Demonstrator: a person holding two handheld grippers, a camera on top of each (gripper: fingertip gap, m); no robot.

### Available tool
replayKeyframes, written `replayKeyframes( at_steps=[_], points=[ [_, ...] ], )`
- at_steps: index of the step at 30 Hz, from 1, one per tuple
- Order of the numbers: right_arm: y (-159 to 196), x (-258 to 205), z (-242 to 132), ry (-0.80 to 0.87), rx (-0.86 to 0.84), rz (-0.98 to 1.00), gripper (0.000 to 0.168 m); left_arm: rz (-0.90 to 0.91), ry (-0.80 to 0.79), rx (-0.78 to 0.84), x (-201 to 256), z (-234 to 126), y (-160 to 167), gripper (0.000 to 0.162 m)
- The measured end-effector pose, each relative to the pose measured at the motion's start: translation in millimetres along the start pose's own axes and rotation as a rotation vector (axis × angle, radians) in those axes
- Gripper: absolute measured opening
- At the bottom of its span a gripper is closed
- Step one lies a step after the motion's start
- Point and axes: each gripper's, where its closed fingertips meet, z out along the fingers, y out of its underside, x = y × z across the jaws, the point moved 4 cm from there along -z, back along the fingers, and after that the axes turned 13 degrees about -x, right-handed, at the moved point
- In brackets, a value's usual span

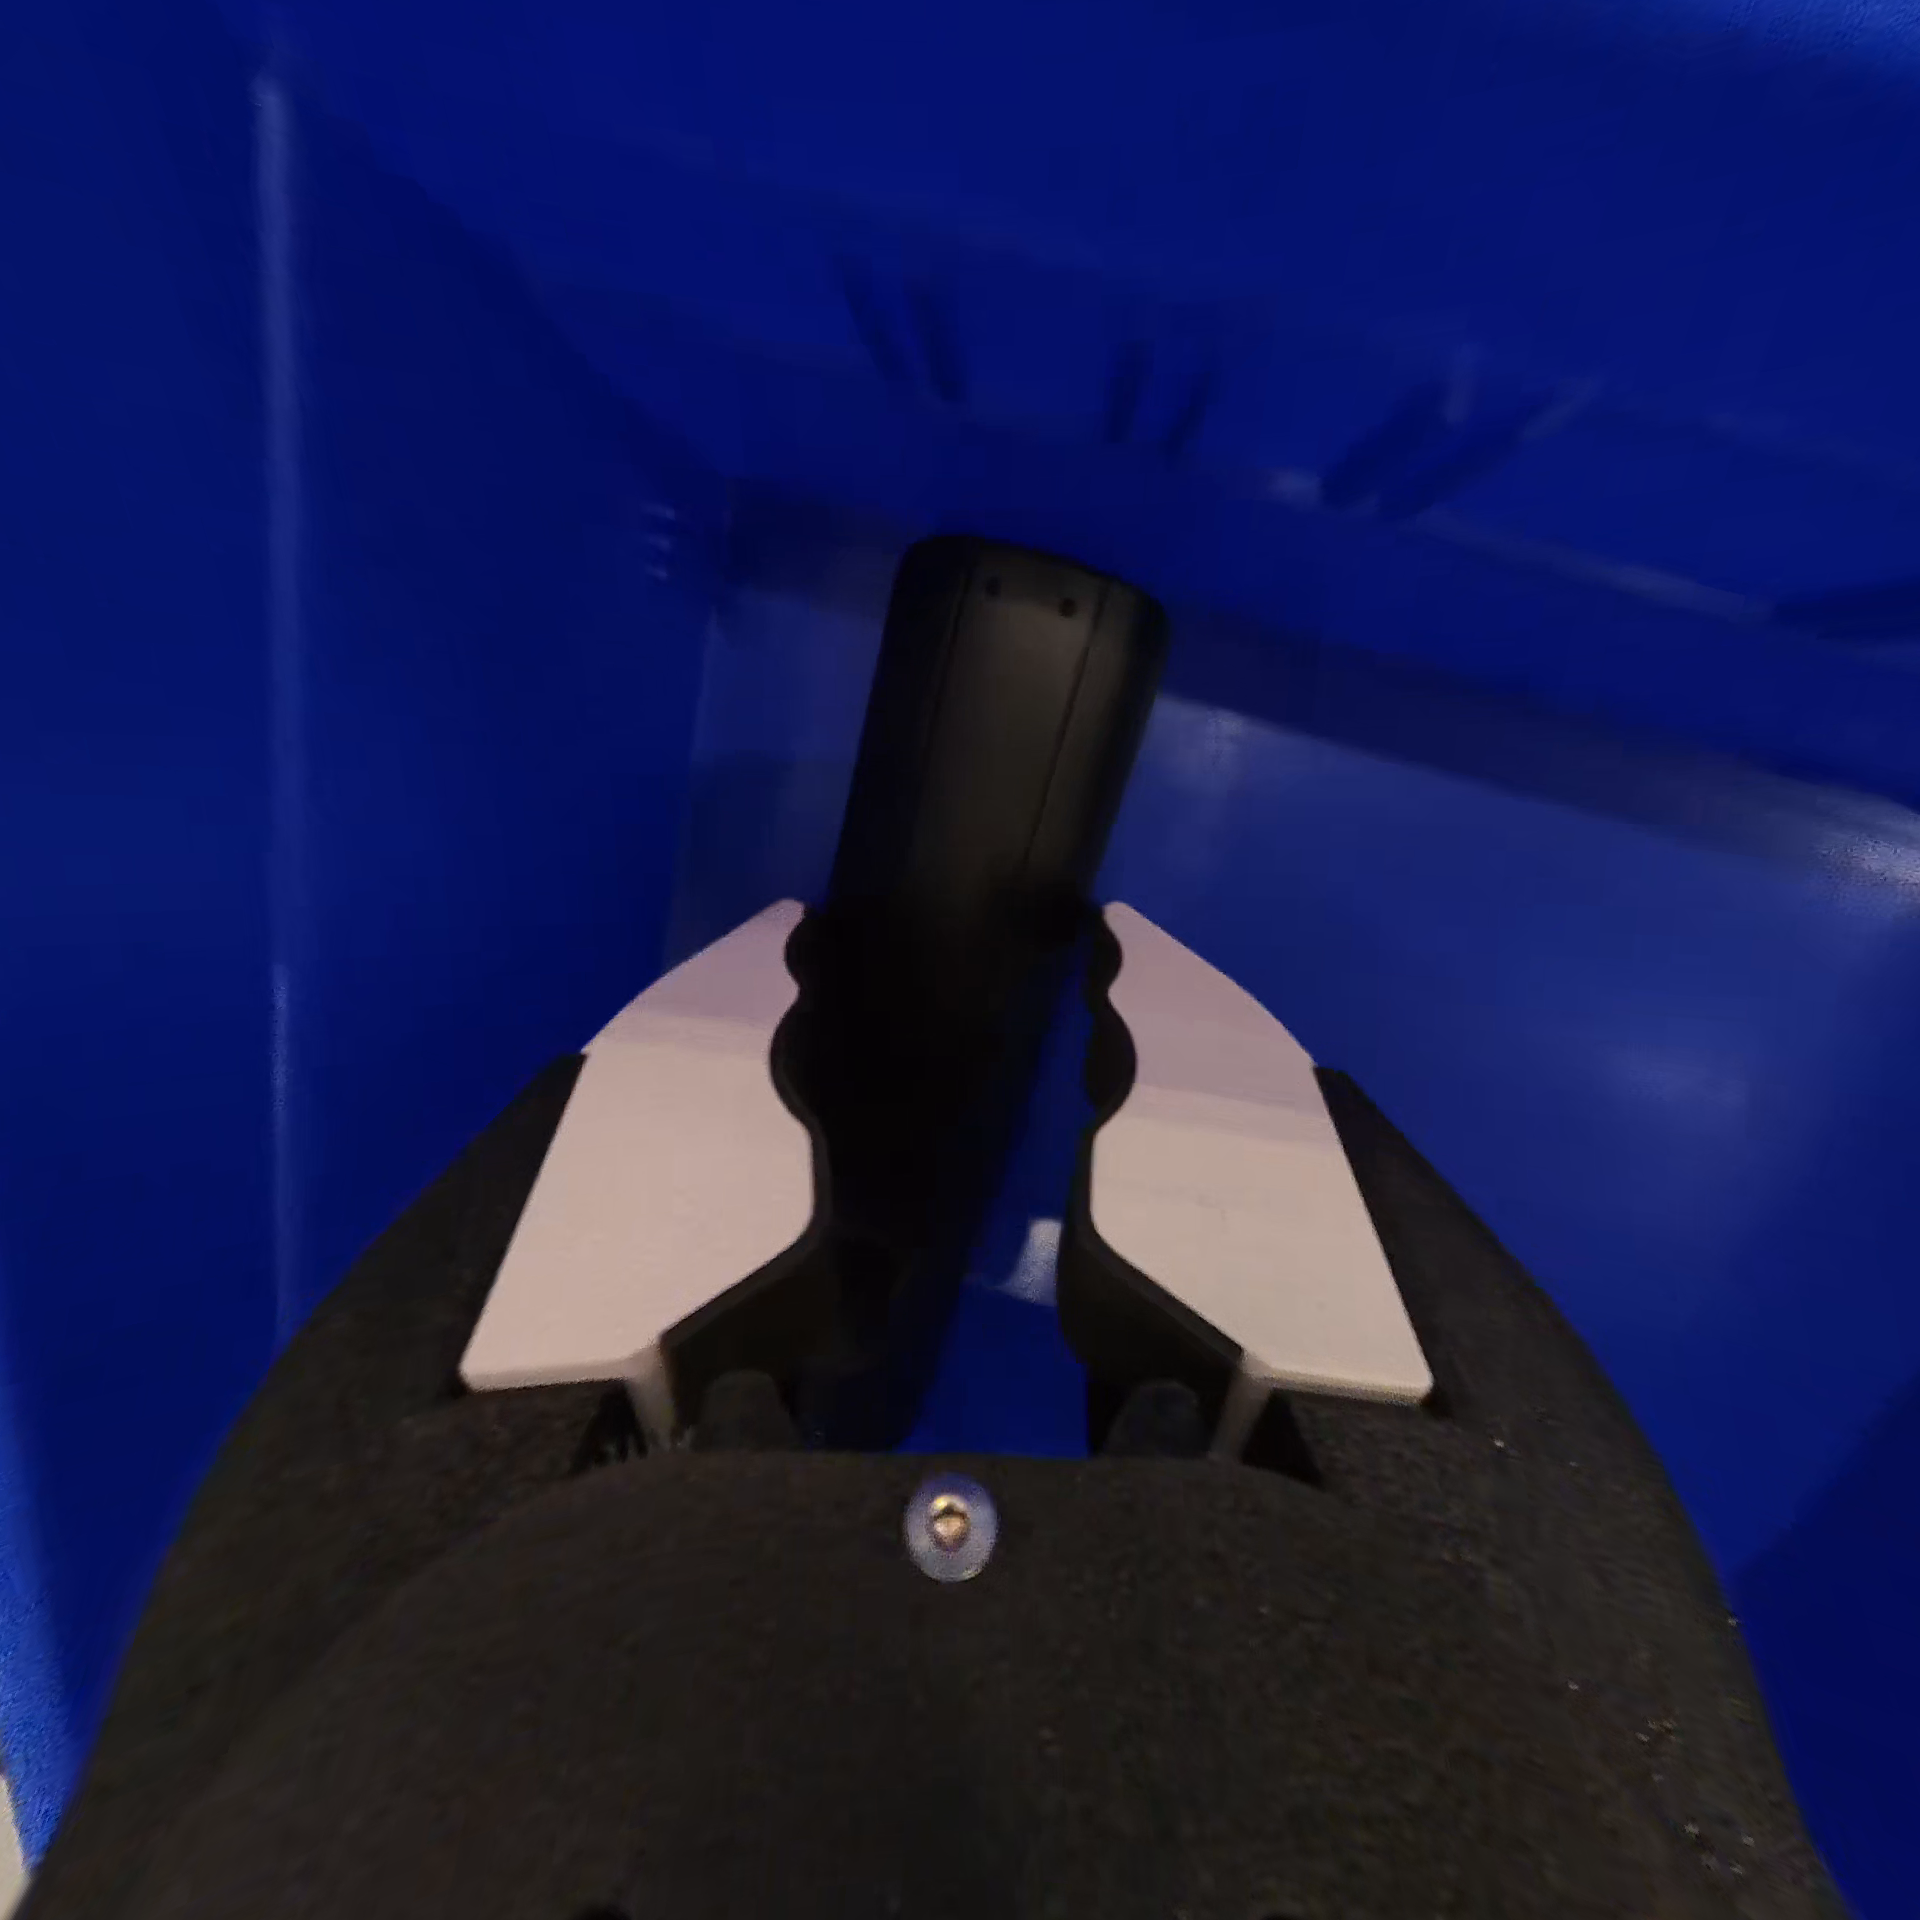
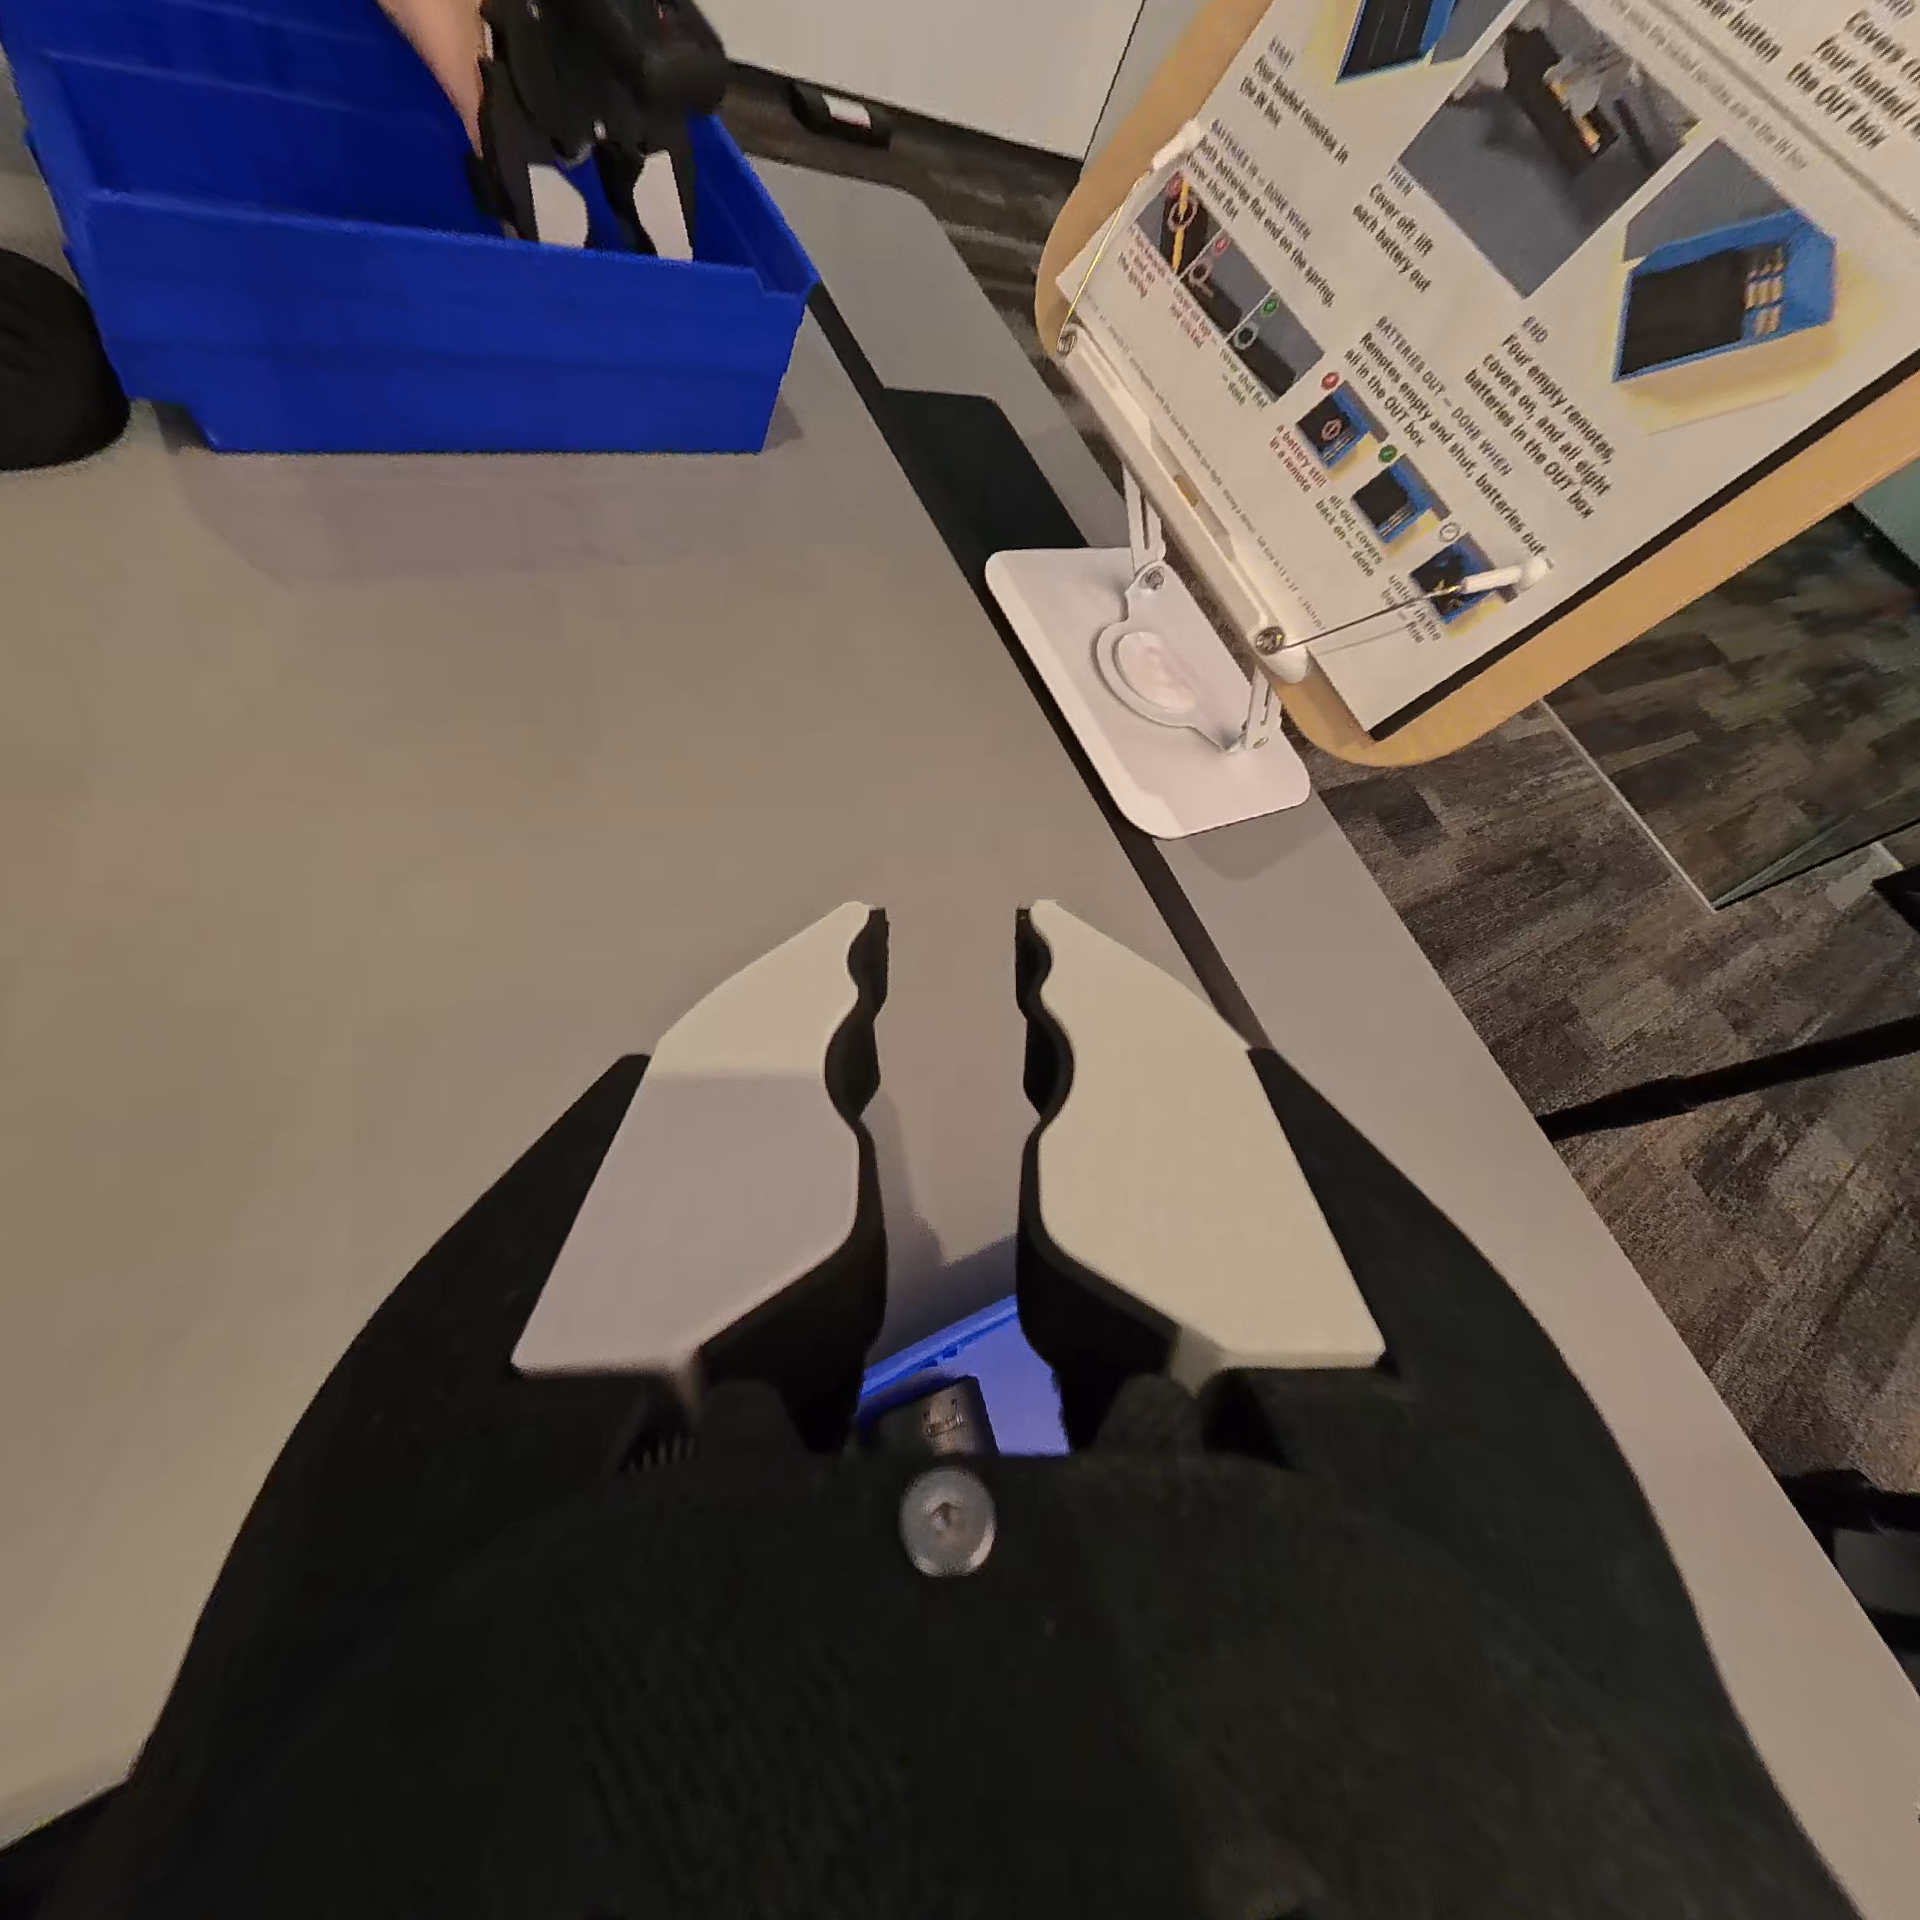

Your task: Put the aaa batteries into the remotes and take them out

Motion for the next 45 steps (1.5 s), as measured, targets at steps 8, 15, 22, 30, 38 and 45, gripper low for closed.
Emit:
replayKeyframes(
  at_steps=[8,15,22,30,38,45],
  points=[
    [2,-7,16,-0.055,-0.027,-0.018,0.025,-0.072,-0.051,0.019,-2,-4,8,0.048],
    [-8,-22,37,-0.123,-0.022,-0.026,0.025,-0.133,-0.103,0.207,4,-56,0,0.047],
    [-31,-55,75,-0.232,-0.026,-0.018,0.025,-0.198,-0.136,0.589,25,-134,-13,0.042],
    [-67,-108,101,-0.373,0.024,-0.008,0.025,-0.13,-0.175,0.685,64,-170,-51,0.038],
    [-146,-102,155,-0.458,0.239,0.311,0.03,-0.149,-0.129,0.762,74,-157,-69,0.0],
    [-120,-71,184,-0.411,0.153,0.404,0.031,-0.21,-0.126,0.721,73,-130,-54,0.015]
  ],
)
